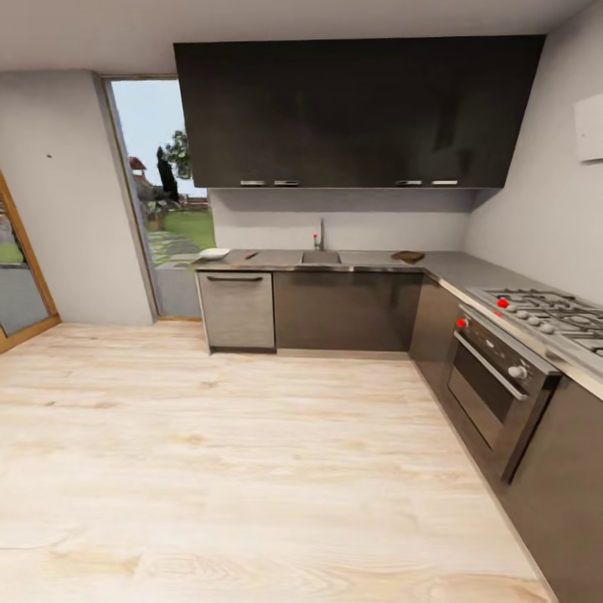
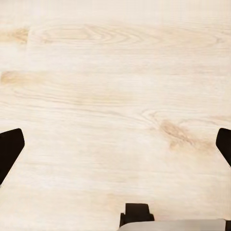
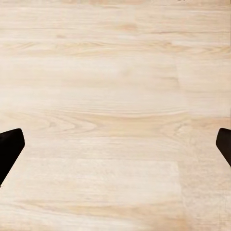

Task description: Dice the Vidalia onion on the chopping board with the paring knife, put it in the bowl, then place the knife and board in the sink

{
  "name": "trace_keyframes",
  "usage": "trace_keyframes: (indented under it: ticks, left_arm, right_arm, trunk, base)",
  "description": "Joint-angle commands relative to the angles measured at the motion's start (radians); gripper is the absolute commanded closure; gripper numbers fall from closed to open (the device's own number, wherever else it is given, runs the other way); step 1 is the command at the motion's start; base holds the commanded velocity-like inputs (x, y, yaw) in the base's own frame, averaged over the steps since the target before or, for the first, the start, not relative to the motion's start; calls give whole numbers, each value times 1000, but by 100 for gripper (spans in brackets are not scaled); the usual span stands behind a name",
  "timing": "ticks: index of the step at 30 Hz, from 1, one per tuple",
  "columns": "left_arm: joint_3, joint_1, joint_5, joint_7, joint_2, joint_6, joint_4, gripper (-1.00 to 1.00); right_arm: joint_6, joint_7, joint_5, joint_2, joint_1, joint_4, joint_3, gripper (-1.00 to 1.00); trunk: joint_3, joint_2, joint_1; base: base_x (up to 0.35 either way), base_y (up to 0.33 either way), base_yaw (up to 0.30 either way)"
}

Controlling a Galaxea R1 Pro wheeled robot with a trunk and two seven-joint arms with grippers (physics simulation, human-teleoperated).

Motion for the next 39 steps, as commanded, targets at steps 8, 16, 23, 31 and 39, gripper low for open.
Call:
trace_keyframes:
  ticks: [8, 16, 23, 31, 39]
  left_arm:
    - [1, 0, 0, 0, 0, -2, 6, -100]
    - [1, 0, 0, 0, 0, -2, 9, -100]
    - [1, 0, 0, 0, 0, -2, 9, -100]
    - [1, 0, 0, 0, 0, -2, 9, -100]
    - [1, 0, 0, 0, 0, -2, 9, -100]
  right_arm:
    - [-3, 0, -1, 0, 0, 0, 0, -100]
    - [-3, 0, -1, 0, 0, 0, 0, -100]
    - [-3, 0, -1, 0, 0, 0, 0, -100]
    - [-3, 0, -1, 0, 0, 0, 0, -100]
    - [-4, 0, -1, 0, 0, 0, 0, -100]
  trunk:
    - [-1, 0, 1]
    - [-1, 0, 1]
    - [-1, 0, 1]
    - [-1, 0, 1]
    - [-1, 0, 1]
  base:
    - [315, 0, -49]
    - [315, 0, -166]
    - [315, 0, -180]
    - [315, 0, -152]
    - [315, 0, -52]
